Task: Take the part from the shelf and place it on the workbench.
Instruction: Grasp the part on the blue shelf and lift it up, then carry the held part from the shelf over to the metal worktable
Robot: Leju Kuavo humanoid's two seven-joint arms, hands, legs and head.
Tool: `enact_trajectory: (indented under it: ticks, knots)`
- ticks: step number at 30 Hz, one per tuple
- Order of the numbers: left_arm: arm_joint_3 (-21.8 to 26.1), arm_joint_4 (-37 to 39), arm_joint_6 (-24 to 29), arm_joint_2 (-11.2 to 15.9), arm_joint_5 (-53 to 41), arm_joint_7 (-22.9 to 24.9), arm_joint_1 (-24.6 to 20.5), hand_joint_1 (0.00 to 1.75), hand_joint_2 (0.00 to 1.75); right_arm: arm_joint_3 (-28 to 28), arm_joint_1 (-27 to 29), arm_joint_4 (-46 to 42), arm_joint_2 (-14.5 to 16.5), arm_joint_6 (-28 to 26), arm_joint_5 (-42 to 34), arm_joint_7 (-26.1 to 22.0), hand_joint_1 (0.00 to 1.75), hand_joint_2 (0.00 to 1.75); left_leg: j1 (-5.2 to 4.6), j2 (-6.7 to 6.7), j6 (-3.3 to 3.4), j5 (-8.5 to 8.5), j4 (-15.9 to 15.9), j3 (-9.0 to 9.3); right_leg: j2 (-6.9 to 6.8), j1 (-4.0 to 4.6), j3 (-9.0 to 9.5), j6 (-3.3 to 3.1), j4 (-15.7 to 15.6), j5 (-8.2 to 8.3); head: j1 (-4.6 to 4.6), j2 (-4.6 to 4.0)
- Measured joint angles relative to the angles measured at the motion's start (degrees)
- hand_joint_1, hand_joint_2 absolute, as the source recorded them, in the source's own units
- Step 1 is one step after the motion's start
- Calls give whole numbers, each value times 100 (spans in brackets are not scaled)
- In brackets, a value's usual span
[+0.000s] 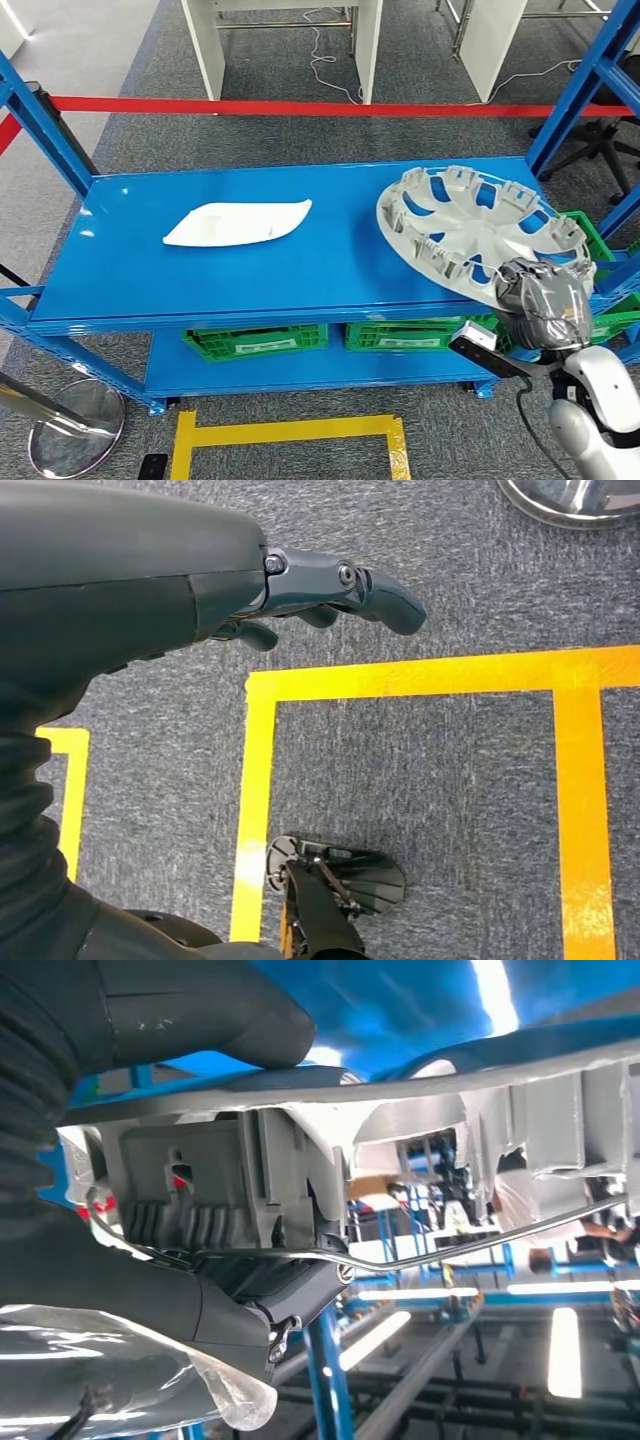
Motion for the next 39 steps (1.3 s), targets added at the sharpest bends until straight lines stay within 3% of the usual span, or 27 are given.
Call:
enact_trajectory:
  ticks: [14,29,32,34,36,38,39]
  knots:
    - [-3,0,-1,-16,-44,62,-37,0,175,631,-1440,-314,-128,579,89,57,175,175,0,0,8,8,2,-2,-1,0,-3,-1,3,5,0,0]
    - [-5,0,9,-33,-45,77,-56,0,175,1248,-2179,-373,-225,836,-86,99,175,175,-2,0,12,3,11,-7,0,-12,-5,4,-7,14,0,0]
    - [-6,0,22,-39,-42,79,-73,0,175,1416,-2378,-389,-225,990,-239,123,175,175,-7,13,113,70,-95,42,2,-43,13,71,-106,66,-11,0]
    - [-8,0,32,-49,-36,79,-94,0,175,1504,-2464,-406,-225,1088,-416,161,175,175,25,40,208,194,-327,147,-24,-27,-87,87,19,-26,-3,0]
    - [-9,0,39,-58,-30,99,-104,0,175,1576,-2485,-403,-225,1129,-570,217,175,175,52,57,240,243,-430,195,-46,-29,-439,92,636,-279,25,0]
    - [-8,0,48,-68,-23,155,-100,0,175,1637,-2426,-384,-225,1060,-615,272,175,175,71,58,209,219,-420,198,-50,-60,-839,145,1273,-404,36,0]
    - [-8,0,60,-76,-13,189,-96,0,175,1663,-2382,-373,-224,997,-602,293,175,175,90,55,175,194,-402,202,-54,-83,-930,180,1334,-319,37,0]
